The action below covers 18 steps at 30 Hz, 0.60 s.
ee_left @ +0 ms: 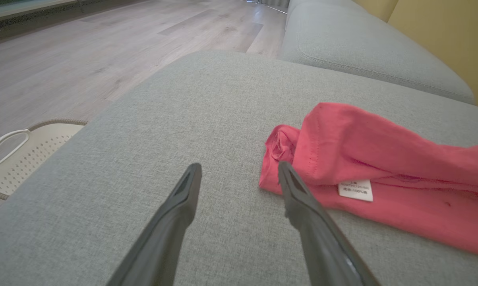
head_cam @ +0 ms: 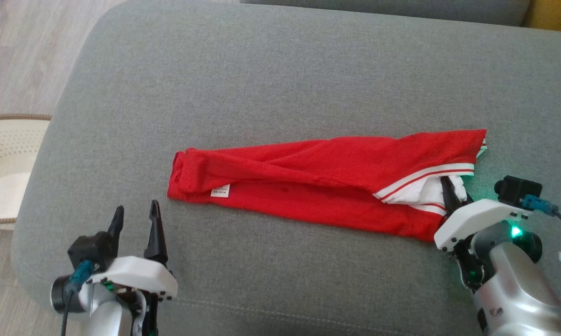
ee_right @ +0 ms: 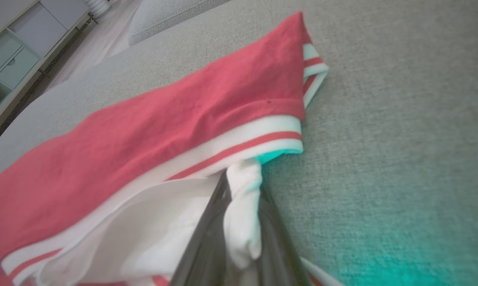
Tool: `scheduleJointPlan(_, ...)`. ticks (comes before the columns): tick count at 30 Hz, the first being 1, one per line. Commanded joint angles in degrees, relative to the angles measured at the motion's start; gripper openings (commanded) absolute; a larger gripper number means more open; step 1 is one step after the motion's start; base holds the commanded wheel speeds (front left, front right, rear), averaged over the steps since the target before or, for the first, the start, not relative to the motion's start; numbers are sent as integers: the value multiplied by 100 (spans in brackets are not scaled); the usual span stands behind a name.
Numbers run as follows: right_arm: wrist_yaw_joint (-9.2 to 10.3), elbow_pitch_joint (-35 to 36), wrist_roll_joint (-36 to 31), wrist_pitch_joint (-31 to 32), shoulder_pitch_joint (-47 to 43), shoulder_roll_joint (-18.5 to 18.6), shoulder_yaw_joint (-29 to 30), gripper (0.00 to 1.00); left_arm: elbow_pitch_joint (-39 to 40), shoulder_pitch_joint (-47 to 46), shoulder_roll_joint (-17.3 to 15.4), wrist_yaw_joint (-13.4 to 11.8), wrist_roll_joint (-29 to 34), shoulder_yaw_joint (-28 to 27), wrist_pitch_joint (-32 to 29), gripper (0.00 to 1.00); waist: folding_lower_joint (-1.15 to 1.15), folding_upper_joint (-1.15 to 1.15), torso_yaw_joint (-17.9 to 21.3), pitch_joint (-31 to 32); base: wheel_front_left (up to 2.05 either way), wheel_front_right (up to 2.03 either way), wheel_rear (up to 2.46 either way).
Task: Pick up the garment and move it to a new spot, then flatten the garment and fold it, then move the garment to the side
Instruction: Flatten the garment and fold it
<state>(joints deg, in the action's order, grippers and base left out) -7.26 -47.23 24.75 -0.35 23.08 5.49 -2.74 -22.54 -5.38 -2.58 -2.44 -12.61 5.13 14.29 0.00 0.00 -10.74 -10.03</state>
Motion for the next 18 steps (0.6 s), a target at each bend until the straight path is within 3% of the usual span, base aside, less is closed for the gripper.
scheduleJointPlan(1,-23,-53,48,57,3,-122,-250,0,177,-254,-33,29,36,-131,71,100,0,0,-15,-25,0,0,0)
scheduleJointPlan(8,-23,-35,168,-373,137,104,63,0,178,-308,-31,33,-19,50,71,100,0,0,128,16,0,0,0)
scheduleJointPlan(18,-23,147,229,-452,229,607,439,0,129,-317,-31,-3,-151,342,71,100,0,0,562,84,0,0,0)
